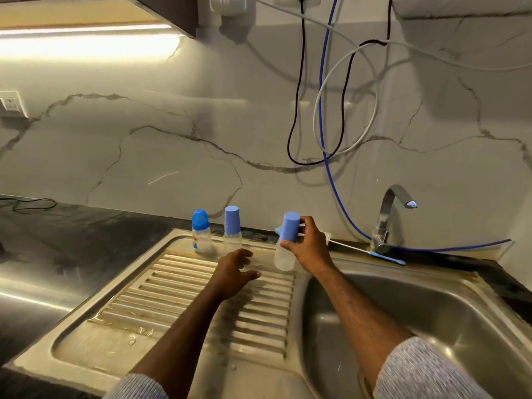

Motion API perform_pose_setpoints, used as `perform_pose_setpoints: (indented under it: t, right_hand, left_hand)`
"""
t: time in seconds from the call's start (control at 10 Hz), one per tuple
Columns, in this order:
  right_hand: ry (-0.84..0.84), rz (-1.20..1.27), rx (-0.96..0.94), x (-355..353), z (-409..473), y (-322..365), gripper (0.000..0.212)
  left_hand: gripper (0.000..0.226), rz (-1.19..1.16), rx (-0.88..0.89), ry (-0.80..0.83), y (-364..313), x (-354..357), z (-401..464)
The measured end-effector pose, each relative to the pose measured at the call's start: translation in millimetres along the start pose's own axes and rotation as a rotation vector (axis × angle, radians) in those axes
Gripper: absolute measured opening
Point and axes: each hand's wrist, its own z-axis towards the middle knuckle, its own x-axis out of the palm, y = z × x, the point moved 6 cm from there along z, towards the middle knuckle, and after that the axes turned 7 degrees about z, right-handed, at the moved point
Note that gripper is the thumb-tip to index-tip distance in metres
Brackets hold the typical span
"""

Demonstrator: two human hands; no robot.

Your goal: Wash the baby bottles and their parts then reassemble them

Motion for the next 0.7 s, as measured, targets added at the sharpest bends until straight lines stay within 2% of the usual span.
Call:
perform_pose_setpoints:
  t: [0.1,0.4,0.7]
  right_hand:
    - [0.005,-0.05,0.011,8.3,19.9,-2.0,0.072]
    - [0.035,-0.104,0.047,32.1,40.8,-26.2,0.072]
    - [0.038,-0.067,0.098,20.3,33.0,-23.8,0.084]
  left_hand:
    - [0.048,0.085,0.003,0.007,0.0,0.2,13.5]
    - [0.037,0.189,0.048,0.03,-3.8,6.3,33.9]
    - [0.031,0.162,0.03,0.05,-12.0,-6.1,30.5]
